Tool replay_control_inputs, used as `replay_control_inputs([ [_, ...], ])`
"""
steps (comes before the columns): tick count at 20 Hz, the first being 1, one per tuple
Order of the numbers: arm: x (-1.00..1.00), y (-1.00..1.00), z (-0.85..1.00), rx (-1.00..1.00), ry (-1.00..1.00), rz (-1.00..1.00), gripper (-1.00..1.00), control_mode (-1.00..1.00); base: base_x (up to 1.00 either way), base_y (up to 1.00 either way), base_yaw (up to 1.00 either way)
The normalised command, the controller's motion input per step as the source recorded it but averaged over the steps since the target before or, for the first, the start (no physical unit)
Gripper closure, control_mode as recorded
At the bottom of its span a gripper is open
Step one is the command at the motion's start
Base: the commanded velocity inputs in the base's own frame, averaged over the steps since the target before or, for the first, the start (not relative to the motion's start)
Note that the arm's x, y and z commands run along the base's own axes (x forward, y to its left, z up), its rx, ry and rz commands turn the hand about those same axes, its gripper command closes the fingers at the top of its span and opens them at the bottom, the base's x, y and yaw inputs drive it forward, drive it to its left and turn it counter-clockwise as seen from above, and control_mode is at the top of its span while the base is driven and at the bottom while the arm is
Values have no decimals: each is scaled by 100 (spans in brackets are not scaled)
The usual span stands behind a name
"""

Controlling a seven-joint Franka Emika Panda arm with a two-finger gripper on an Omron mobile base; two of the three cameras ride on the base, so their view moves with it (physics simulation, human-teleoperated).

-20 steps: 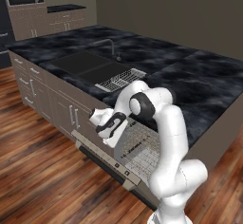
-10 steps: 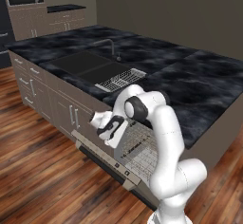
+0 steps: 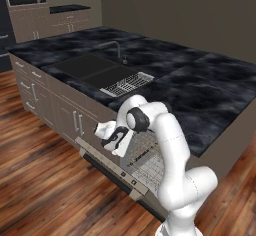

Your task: Open the dishwasher door and pull out the top rack.

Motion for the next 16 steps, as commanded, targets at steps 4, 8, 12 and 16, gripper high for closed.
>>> replay_control_inputs([
  [4, 27, -9, -7, -12, -1, 0, -100, -100, 0, 0, 0],
  [8, 27, -15, 0, -9, -1, 0, -100, -100, 0, 0, 0],
  [12, 37, -21, 0, -6, 0, 0, -100, -100, 0, 0, 0],
  [16, 29, -15, -12, -6, 0, 0, -100, -100, 0, 0, 0],
])
